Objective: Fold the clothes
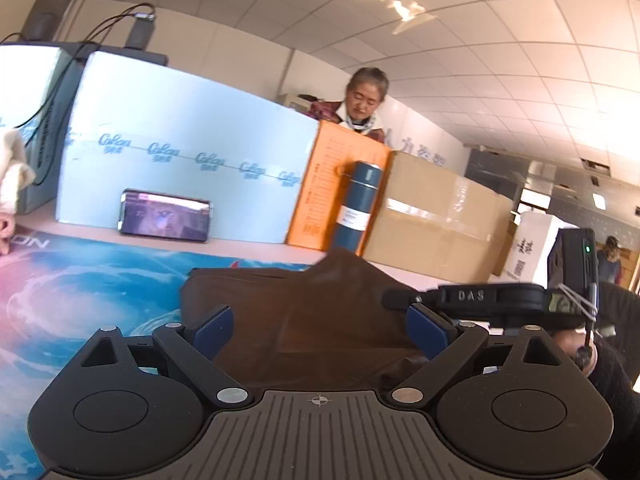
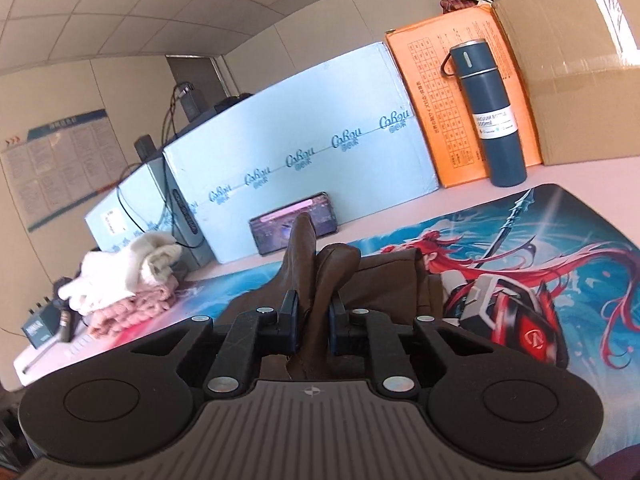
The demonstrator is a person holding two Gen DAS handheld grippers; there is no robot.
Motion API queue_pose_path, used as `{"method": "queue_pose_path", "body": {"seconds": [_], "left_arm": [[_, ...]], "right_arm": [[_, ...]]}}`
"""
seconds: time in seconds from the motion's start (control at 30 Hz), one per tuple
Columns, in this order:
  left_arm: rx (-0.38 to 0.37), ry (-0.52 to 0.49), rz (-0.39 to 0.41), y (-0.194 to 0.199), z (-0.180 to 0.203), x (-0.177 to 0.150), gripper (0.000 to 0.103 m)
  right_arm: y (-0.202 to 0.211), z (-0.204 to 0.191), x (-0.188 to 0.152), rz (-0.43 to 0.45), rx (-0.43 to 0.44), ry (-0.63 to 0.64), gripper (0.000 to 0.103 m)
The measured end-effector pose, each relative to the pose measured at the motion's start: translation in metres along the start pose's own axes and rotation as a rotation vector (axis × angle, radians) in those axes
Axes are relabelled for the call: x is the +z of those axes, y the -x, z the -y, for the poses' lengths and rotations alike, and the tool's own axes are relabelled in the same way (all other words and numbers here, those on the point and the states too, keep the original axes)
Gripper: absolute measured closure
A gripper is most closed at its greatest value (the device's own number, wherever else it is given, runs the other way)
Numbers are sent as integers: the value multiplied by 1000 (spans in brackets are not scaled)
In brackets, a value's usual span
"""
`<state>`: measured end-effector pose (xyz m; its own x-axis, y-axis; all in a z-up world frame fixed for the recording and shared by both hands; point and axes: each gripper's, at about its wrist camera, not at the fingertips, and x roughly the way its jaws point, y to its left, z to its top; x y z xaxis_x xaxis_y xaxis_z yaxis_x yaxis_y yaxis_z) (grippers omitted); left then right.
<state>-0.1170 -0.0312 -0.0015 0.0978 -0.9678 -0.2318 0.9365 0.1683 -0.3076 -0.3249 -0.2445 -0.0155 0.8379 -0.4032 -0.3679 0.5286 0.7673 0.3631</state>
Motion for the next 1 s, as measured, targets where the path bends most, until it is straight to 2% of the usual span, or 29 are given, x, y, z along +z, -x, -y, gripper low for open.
{"method": "queue_pose_path", "body": {"seconds": [0.1,0.23,0.3,0.37,0.4,0.5,0.6,0.67,0.73,0.8,1.0], "left_arm": [[76,72,-19,-4,-16,0,8],[114,133,-58,-10,-31,-3,8],[118,140,-72,-11,-34,-5,8],[122,136,-85,-12,-35,-7,8],[123,137,-89,-11,-35,-8,8],[118,154,-95,-12,-38,-7,8],[96,187,-115,-15,-46,-2,8],[64,210,-139,-21,-52,3,7],[47,235,-180,-31,-58,8,7],[31,258,-223,-40,-64,14,7],[-10,305,-277,-57,-79,32,7]], "right_arm": [[-19,5,-11,-63,-95,47,90],[-23,8,-13,-86,-123,57,86],[-26,5,-16,-95,-177,97,76],[-24,1,-17,-81,-225,128,59],[-23,-2,-17,-74,-249,143,56],[-13,4,-11,-60,-263,78,39],[3,16,-4,-68,-192,-48,33],[12,22,0,-91,-125,-134,21],[18,28,2,-118,-79,-204,19],[21,28,3,-146,-89,-224,17],[26,36,-1,-257,-114,-309,16]]}}
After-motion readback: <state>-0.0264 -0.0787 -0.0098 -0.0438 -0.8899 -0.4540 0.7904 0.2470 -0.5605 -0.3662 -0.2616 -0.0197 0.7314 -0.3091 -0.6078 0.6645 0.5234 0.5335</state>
